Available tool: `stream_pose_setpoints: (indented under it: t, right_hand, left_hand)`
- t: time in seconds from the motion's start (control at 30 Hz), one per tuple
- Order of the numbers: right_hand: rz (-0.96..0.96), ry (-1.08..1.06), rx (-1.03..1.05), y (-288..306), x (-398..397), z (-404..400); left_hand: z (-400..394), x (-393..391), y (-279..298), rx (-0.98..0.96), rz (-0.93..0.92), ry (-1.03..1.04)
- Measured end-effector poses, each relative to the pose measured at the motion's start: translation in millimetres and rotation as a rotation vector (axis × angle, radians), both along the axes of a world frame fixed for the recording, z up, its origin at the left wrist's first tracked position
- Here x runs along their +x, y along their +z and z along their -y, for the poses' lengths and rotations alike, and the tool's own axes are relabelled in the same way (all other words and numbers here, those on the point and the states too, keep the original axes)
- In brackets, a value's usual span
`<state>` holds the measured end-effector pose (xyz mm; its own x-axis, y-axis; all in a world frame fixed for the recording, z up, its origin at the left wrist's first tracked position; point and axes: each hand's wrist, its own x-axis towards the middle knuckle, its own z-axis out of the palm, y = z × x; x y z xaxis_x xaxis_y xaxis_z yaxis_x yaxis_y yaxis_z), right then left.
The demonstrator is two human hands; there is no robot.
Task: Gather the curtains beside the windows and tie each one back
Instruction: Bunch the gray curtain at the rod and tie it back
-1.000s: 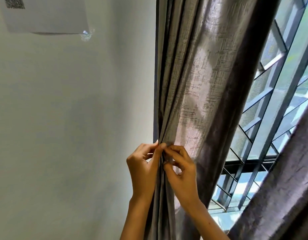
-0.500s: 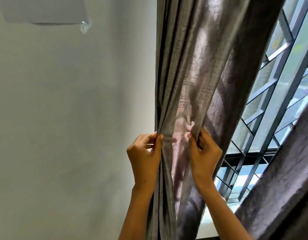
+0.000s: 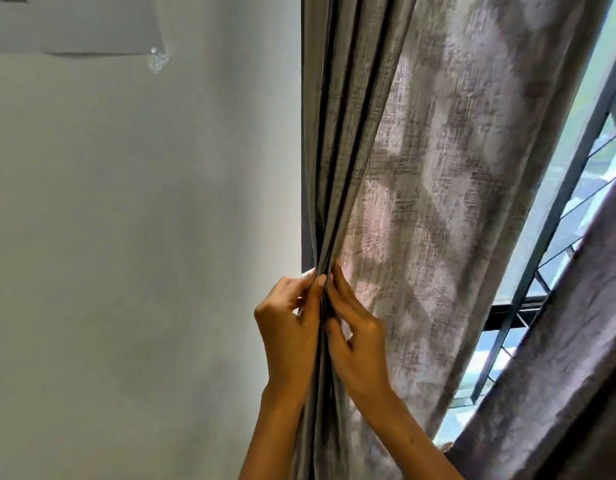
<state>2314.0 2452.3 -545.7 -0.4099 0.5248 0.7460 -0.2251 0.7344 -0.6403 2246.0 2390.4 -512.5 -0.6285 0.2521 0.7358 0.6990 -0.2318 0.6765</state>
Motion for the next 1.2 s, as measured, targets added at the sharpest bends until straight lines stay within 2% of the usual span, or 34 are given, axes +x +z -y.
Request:
stream_pose_setpoints:
  t: [0.17, 0.27, 0.33, 0.4, 0.5, 0.57, 0.67, 0.73, 0.83, 0.93, 1.07, 1.2]
  right_hand:
    - [-0.015, 0.153, -0.035, 2, 6, 3]
    - [-0.122, -0.051, -0.090, 13, 7, -14]
    - [-0.144, -0.178, -0.267, 26, 8, -29]
    - [-0.086, -0.127, -0.444, 36, 9, -43]
    - [-0.080, 0.042, -0.516, 40, 7, -50]
    - [-0.170, 0.007, -0.432, 38, 8, -46]
    - [-0.229, -0.323, -0.171, 28, 12, -36]
    - [-0.194, -0.397, -0.059, 23, 13, -21]
    - [-0.033, -0.295, 0.057, 18, 12, -7]
    - [0.101, -0.200, 0.152, 10, 11, -9]
    - [0.079, 0.033, -0.042, 8, 9, -3]
    - [0.062, 0.100, -0.101, 6, 12, -1]
  left_hand:
    - [-2, -5, 3, 0.015, 0.070, 0.006]
    - [2, -10, 7, 0.021, 0.153, -0.051]
    - [7, -13, 10, 0.014, 0.210, -0.122]
    - [10, -13, 10, 0.009, 0.255, -0.169]
    - [9, -14, 9, 0.011, 0.251, -0.160]
    - [6, -13, 7, 0.002, 0.202, -0.093]
    - [1, -4, 8, 0.003, 0.082, 0.032]
    - [-2, 4, 10, 0.007, 0.029, 0.054]
    - [-5, 11, 7, 0.008, -0.038, 0.049]
    - [-5, 11, 3, 0.016, 0.003, -0.010]
    - [-3, 10, 1, 0.027, 0.066, -0.082]
    - [-4, 9, 2, 0.041, 0.142, -0.110]
